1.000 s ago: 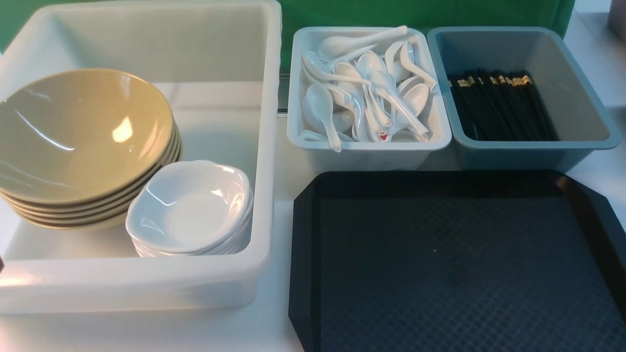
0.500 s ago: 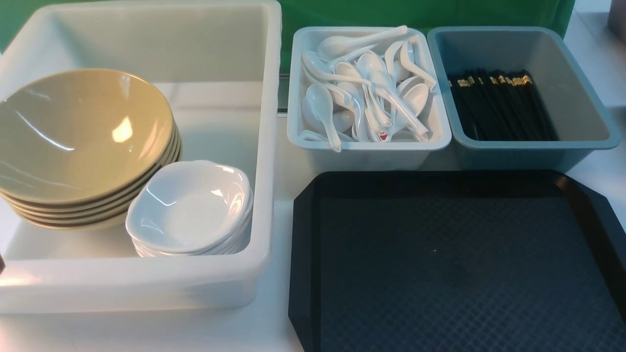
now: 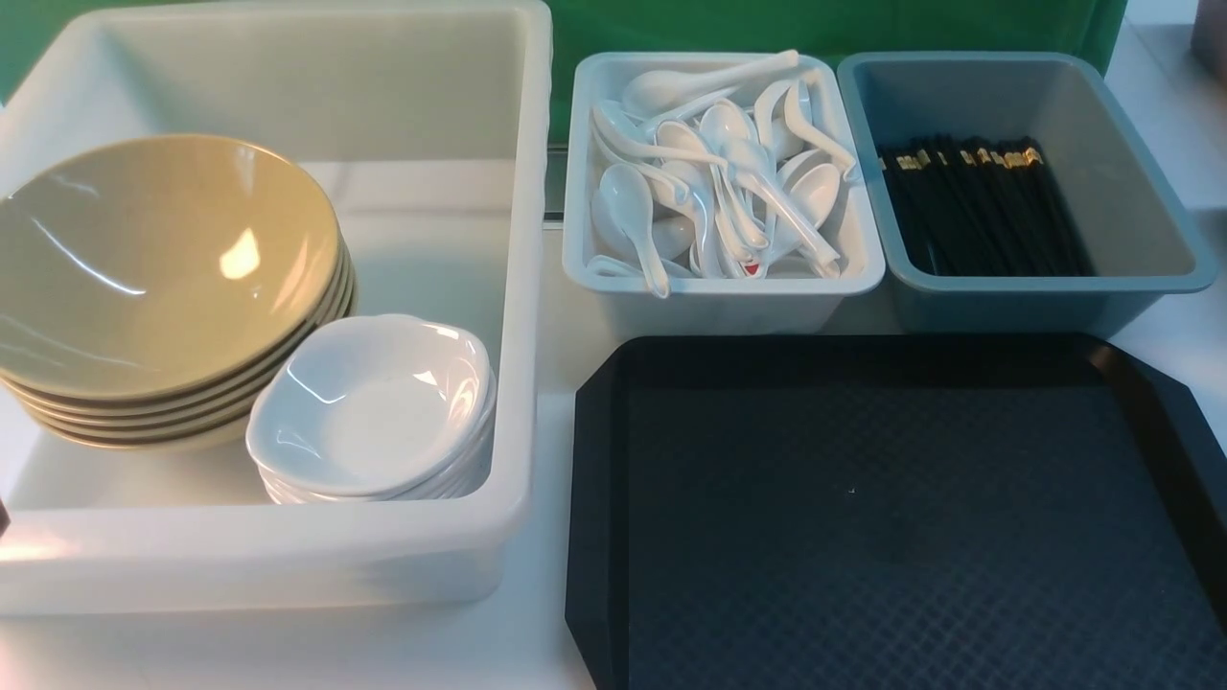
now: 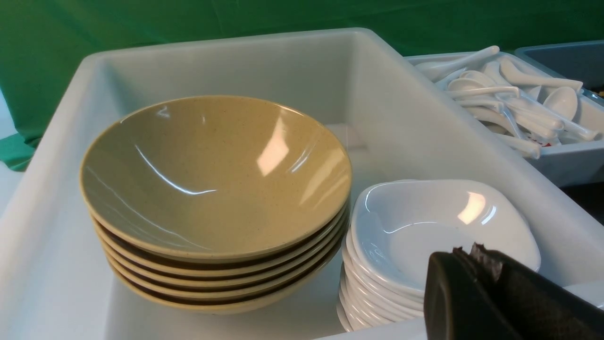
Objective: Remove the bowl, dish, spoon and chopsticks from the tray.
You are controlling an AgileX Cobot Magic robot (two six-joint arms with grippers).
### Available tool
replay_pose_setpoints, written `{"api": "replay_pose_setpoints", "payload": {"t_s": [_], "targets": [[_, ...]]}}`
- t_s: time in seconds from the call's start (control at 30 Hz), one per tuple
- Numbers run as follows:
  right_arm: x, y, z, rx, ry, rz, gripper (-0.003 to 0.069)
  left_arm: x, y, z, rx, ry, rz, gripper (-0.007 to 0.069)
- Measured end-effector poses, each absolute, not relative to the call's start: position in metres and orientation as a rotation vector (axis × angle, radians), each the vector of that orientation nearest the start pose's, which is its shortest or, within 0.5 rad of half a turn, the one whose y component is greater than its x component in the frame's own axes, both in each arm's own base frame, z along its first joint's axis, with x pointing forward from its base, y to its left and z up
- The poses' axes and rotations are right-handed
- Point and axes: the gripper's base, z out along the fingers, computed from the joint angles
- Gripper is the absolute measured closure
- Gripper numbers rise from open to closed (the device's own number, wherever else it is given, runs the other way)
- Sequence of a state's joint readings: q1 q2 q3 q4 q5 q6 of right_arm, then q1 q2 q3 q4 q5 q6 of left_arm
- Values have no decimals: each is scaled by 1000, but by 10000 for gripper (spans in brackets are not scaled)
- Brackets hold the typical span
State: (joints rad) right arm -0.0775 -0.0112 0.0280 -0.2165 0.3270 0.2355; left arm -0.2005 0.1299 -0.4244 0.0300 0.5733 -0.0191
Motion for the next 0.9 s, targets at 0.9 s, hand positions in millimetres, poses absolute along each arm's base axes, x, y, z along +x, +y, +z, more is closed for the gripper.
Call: {"api": "replay_pose_setpoints", "payload": {"t_s": [0.9], "targets": [[53,-10,176,147,1815,-96,614,58,-1,224,15,1507,-2,636]]}}
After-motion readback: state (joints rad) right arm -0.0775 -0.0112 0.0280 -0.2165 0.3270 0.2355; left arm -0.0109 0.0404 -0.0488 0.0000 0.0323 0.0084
